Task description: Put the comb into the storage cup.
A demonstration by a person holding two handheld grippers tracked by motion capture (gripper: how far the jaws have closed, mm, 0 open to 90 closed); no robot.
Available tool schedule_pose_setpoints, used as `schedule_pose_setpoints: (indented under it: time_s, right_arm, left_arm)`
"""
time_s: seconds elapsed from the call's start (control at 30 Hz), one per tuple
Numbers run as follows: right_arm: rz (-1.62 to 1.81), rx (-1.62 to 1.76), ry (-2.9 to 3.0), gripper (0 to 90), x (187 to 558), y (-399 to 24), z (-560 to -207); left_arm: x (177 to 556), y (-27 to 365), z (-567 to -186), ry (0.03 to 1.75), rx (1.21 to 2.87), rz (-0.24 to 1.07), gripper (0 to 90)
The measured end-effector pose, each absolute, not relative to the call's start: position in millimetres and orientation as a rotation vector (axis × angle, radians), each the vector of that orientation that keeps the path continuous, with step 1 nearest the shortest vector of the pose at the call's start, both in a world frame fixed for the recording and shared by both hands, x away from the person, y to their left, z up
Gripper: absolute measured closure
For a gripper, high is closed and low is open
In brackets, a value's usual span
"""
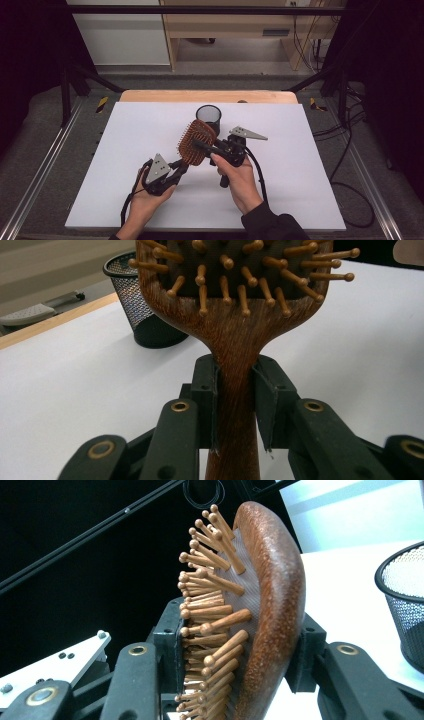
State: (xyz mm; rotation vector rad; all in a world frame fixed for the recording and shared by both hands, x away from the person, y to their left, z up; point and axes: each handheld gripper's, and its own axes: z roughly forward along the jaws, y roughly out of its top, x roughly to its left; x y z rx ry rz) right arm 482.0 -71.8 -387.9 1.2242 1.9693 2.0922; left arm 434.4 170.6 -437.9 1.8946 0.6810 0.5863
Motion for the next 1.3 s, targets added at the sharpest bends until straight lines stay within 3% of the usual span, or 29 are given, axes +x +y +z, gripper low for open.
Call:
schedule_pose_setpoints:
  time_s: [0.33, 0.5, 0.8, 0.9, 1.3]
  right_arm:
    - [2.04, 1.189, 1.976, 55.3, 481.5, -65.4, -375.7]
    - [2.02, 1.216, 1.919, 55.3, 489.6, -75.9, -368.1]
    - [2.01, 1.272, 1.84, 55.0, 506.3, -96.8, -355.5]
    - [2.009, 1.296, 1.807, 54.8, 514.3, -103.6, -350.3]
    - [1.974, 1.324, 1.778, 54.3, 532.1, -115.6, -336.6]
  left_arm:
    - [436.1, 176.3, -438.7, 0.732, 1.813, 0.565, 67.1]
    - [437.4, 184.9, -438.7, 0.787, 1.743, 0.551, 46.0]
    - [427.5, 211.7, -436.2, 0.892, 1.665, 0.59, 25.3]
    - [425.7, 224.7, -435.3, 0.95, 1.637, 0.623, 12.9]
    - [419.2, 269.7, -429.7, 1.041, 1.553, 0.779, 7.4]
